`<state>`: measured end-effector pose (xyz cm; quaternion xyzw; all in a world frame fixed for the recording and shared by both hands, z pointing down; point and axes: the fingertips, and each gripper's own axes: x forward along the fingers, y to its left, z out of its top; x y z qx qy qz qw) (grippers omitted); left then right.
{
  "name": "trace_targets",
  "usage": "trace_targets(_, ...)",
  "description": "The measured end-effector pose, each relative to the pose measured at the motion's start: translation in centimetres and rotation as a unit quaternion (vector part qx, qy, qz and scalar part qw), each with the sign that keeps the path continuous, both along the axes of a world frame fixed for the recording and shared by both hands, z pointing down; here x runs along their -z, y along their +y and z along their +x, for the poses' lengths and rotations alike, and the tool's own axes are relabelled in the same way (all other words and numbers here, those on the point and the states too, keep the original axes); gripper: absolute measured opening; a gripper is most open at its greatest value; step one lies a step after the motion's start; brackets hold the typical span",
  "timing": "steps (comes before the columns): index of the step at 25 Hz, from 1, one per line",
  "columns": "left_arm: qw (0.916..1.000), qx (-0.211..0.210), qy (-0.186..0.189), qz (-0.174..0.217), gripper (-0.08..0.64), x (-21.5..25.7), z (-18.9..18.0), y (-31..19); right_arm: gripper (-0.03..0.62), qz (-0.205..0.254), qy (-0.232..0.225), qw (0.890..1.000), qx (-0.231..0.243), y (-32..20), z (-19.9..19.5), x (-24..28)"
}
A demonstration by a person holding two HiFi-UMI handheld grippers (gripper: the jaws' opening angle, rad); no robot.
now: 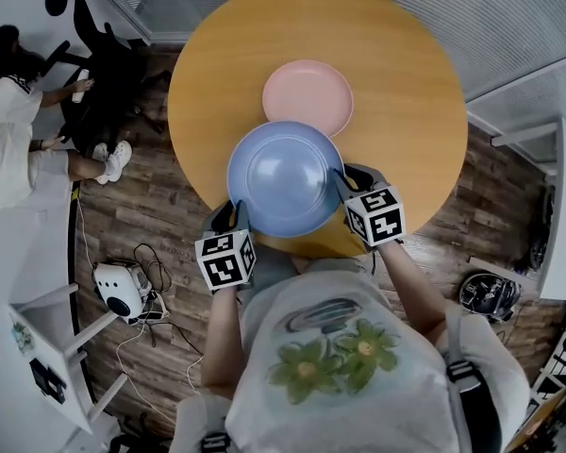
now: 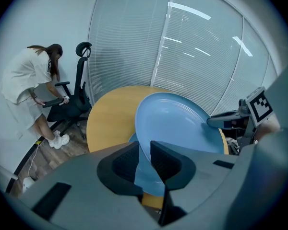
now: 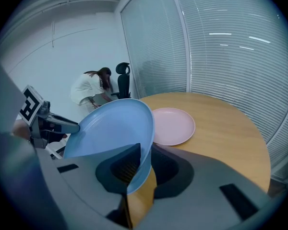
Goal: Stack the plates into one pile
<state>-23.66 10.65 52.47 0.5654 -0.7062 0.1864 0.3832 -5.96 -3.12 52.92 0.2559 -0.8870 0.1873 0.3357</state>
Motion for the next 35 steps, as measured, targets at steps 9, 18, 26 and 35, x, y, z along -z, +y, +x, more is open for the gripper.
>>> trace_targets(9,0.9995,-0.015,0.005,-0.027,0.091,-1.5,-1.1,0.3,0.074,-0.017,0.019,1.000,-0.002,0.9,-0.9,-1.9)
trace_targets(18,0.9966,-0.038,0.015,-0.071,0.091,-5.6,-2.0,0.3,0.074,-0.033,0.040,0.998,-0.021,1.3,-1.4,-5.2)
trace_targets(26,0.9930,-0.064,0.014,-0.098,0.092,-8.4,-2.0,0.3,0.074,-0.053,0.058,0.996,-0.043,2.1,-0.9,-8.8)
trace_targets(35,0.9890,-0.084,0.019,-0.120,0.092,-10.5,-2.6,0.3,0.074,-0.064,0.077,0.994,-0.050,2.4,-1.3,-11.1)
